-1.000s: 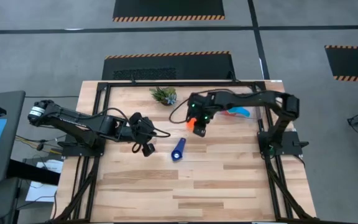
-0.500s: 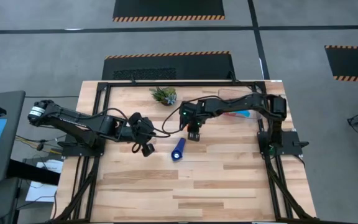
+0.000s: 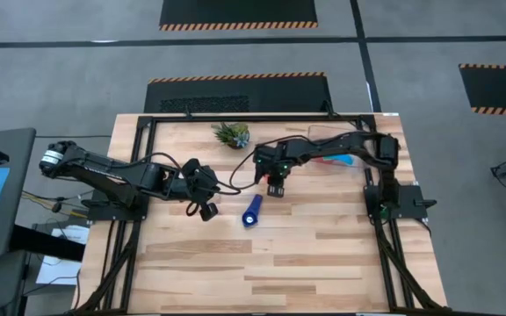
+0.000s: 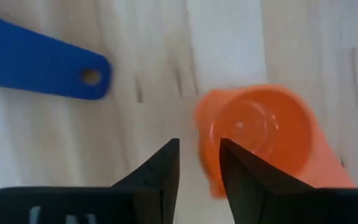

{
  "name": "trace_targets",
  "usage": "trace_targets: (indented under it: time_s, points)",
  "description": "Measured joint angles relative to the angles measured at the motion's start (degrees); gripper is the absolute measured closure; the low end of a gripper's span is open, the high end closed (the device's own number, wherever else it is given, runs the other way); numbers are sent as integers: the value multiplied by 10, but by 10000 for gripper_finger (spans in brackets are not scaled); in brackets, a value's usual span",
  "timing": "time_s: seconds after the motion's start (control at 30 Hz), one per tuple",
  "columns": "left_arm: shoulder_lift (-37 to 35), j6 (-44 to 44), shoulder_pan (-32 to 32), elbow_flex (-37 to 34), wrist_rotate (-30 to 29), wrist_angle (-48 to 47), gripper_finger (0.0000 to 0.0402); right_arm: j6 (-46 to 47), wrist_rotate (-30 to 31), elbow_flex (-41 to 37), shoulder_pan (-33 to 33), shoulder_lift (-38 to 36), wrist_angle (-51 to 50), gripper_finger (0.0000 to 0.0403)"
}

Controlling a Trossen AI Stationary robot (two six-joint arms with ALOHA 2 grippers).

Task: Nest measuring cups in basket
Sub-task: Stack the orange measuring cup on top of the light blue measuring cup in the transparent bin

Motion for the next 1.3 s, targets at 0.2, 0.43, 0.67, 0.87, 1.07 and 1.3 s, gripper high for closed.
trace_targets:
  time_s: [0.2,0.43,0.67,0.87,1.07,1.3]
  points:
    - [0,0,0,0,0,-3,401,3,3,0,-1,31,1,260]
    - [0,1,0,0,0,-3,401,47,3,2,0,29,-2,345]
    - [0,2,0,0,0,-4,401,83,36,46,3,-13,-112,391]
    - [0,2,0,0,0,-7,402,96,131,100,18,-85,-222,392]
    - [0,2,0,0,0,-9,401,210,181,110,0,-174,-275,392]
    - [0,13,0,0,0,-9,401,251,179,111,-24,-235,-321,392]
